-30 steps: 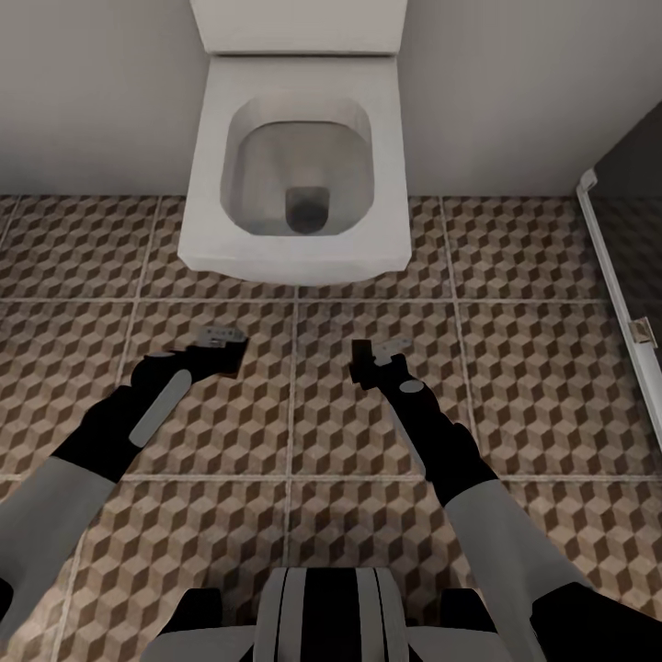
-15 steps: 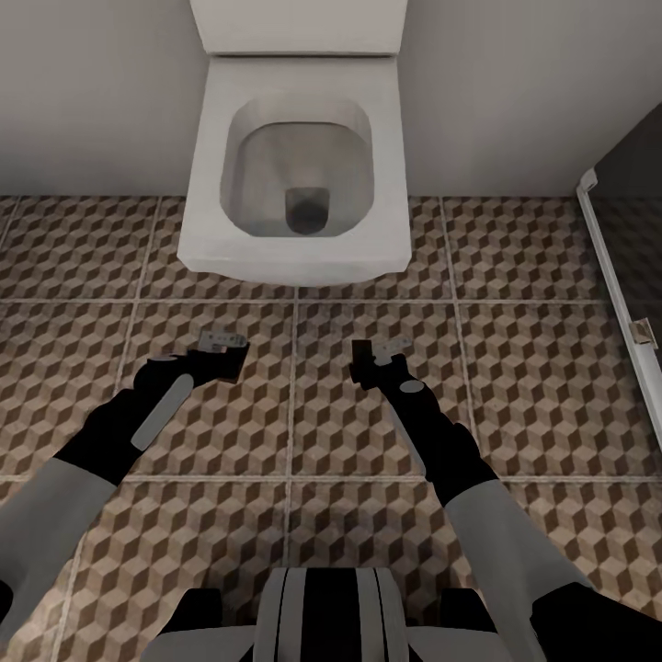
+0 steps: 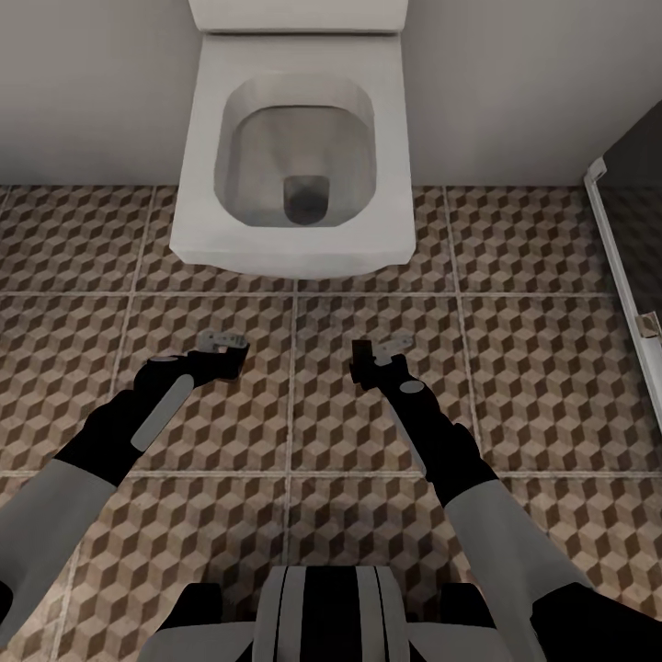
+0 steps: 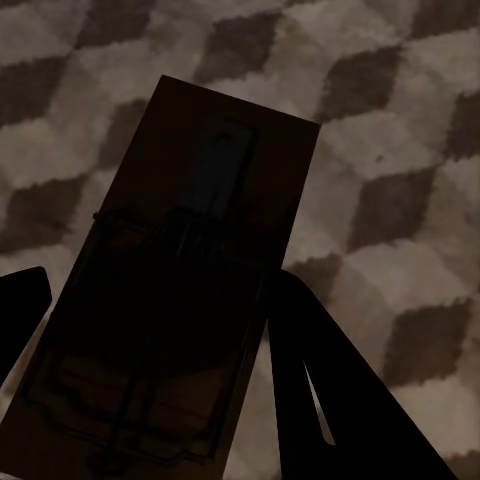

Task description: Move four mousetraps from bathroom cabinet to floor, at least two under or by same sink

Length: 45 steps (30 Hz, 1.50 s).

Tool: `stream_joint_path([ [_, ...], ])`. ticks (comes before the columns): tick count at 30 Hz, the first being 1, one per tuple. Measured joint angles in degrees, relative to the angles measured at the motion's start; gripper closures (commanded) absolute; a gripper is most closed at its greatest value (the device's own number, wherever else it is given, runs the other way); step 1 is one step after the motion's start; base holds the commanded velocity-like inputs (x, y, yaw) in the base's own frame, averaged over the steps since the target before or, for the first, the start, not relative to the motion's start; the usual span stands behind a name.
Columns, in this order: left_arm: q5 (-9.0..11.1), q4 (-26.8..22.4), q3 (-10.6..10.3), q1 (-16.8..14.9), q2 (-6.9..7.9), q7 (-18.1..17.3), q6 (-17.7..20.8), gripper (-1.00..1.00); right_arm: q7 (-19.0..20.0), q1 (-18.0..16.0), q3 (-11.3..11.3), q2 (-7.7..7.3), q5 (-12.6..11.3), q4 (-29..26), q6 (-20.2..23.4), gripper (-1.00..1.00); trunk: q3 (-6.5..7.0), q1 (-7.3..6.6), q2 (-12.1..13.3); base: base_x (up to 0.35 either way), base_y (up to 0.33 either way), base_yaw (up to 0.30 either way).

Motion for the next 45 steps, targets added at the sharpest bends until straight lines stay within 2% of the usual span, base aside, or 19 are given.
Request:
stream_joint_path([
  [13,-0.01,-0.01,0.0,0.0,0.0,0.0,0.0,1.0,-0.06,0.08,0.0,0.0,0.08,0.03,-0.12,1.0,0.0,0.0,0.0,0.0,0.0,0.0],
  [17,0.0,0.1,-0.06,0.0,-0.06,0.0,-0.01,1.0,-0.14,0.18,0.0,0.02,0.2,0.09,-1.62,1.0,0.0,0.0,0.0,0.0,0.0,0.0],
  [26,0.01,-0.16,-0.25,0.0,-0.4,0.0,-0.1,1.0,-3.46,0.2,0.27,0.62,0.18,0.32,-3.79,1.0,0.0,0.0,0.0,0.0,0.0,0.0],
  [39,0.02,-0.29,-1.48,0.0,-0.89,0.0,-0.17,1.0,-4.08,0.21,0.68,0.85,0.08,1.09,-3.9,1.0,0.0,0.0,0.0,0.0,0.0,0.0],
  [41,0.0,-0.28,-1.51,0.0,-1.09,0.0,-0.18,1.0,-4.08,0.21,0.75,1.07,0.08,2.08,-3.98,1.0,0.0,0.0,0.0,0.0,0.0,0.0],
  [45,0.0,-0.27,-1.51,0.0,-1.27,0.0,-0.19,1.0,-4.07,0.21,1.15,2.74,0.13,4.74,-4.5,1.0,0.0,0.0,0.0,0.0,0.0,0.0],
])
